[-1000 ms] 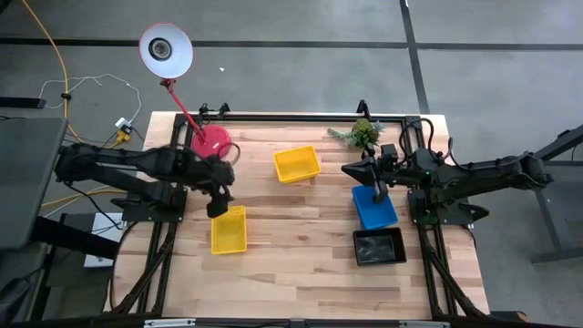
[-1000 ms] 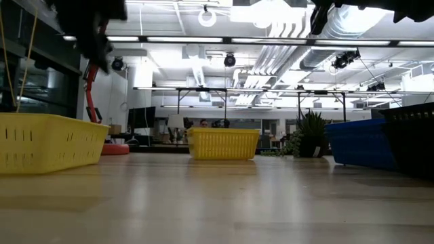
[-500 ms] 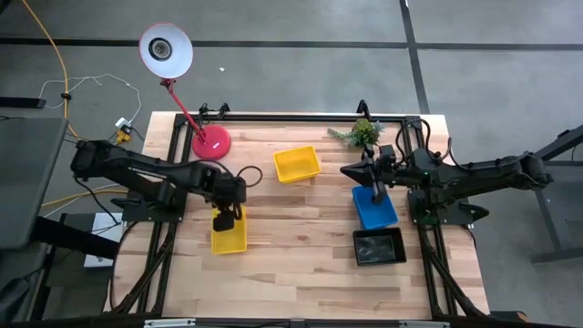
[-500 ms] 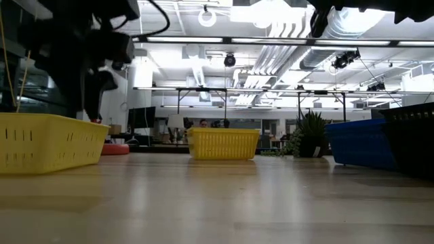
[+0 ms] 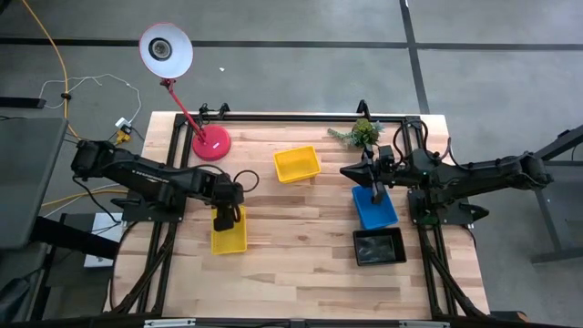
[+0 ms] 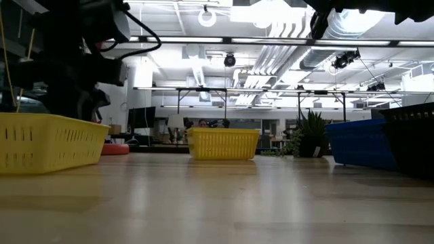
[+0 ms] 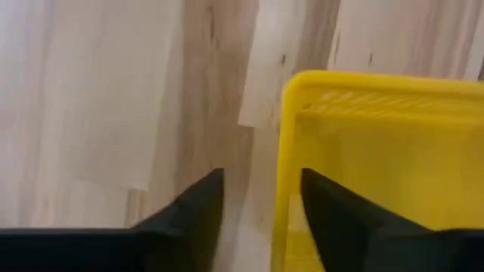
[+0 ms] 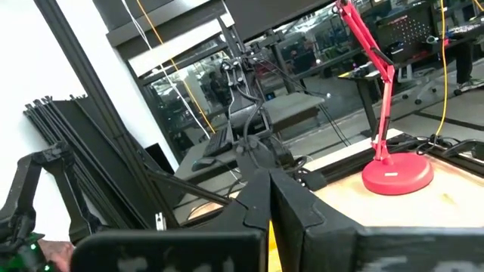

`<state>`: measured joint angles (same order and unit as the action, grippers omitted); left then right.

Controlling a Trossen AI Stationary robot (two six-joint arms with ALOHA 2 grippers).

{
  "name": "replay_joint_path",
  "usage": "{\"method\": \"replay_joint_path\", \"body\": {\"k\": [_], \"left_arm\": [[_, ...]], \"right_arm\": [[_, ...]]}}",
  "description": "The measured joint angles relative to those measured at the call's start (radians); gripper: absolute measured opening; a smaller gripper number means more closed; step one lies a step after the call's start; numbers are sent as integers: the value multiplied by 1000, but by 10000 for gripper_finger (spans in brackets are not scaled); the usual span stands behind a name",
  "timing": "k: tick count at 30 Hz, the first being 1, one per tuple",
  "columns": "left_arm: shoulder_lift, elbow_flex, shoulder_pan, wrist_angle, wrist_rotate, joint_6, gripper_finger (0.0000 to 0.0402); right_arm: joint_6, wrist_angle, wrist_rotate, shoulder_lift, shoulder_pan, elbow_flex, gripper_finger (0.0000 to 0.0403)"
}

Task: Stack baskets by color
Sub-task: Stack the left yellow bin on the top stacked yellow bin

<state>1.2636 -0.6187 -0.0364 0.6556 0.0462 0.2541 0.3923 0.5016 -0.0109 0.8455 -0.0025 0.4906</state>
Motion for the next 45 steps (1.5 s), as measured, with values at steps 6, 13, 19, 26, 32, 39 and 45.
{"method": "replay_joint_path", "body": {"k": [6, 13, 19, 26, 32, 39, 45], "left_arm": [[24, 4, 0, 0, -9, -13, 22], [-14, -75, -15, 21, 67, 95, 2], [-121, -175, -77, -69, 295, 221, 0], [-141, -152, -163, -446, 473, 464, 0], [4, -175, -174, -669, 441, 626, 0], [172, -276, -174, -681, 566, 881, 0], [300, -282, -206, -675, 548, 1084, 0]], "right_arm": [[0, -1, 0, 0, 0, 0, 0], [0, -3, 0, 0, 0, 0, 0], [4, -9, 2, 0, 0, 0, 0], [53, -13, 9, 0, 0, 0, 0], [53, -36, 11, 0, 0, 0, 0], [56, -56, 11, 0, 0, 0, 0], [55, -58, 11, 0, 0, 0, 0]]}}
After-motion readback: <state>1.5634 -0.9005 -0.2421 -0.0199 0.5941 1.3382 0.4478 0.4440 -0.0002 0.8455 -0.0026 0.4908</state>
